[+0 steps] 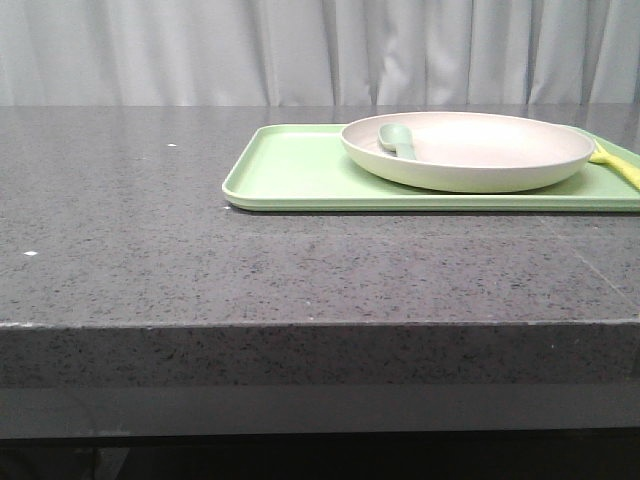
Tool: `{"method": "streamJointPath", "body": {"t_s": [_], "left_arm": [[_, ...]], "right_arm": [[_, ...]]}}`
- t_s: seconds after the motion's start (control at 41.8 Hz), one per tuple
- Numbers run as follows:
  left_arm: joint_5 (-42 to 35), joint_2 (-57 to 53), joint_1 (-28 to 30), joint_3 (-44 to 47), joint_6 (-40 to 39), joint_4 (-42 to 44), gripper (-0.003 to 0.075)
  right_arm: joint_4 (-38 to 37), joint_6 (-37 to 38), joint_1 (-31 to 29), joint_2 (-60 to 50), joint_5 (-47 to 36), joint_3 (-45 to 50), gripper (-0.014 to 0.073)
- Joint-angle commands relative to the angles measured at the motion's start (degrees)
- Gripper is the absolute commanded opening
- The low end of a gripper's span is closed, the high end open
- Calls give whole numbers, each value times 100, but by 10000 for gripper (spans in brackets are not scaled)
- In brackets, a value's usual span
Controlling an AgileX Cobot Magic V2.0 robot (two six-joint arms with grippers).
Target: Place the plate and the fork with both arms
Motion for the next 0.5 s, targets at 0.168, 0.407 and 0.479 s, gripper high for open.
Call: {"method": "streamJointPath", "body": {"t_s": [0.168, 0.407, 0.479], "left_arm": [[-695, -140, -36, 9, 262, -57, -18], [-672, -140, -36, 9, 262, -72, -18], [-680, -140, -36, 9, 262, -72, -18]], "right_arm": [[-24, -66, 2, 25, -387, -146, -121], [-24, -66, 2, 25, -387, -146, -121], [-24, -66, 2, 25, -387, -146, -121]]}}
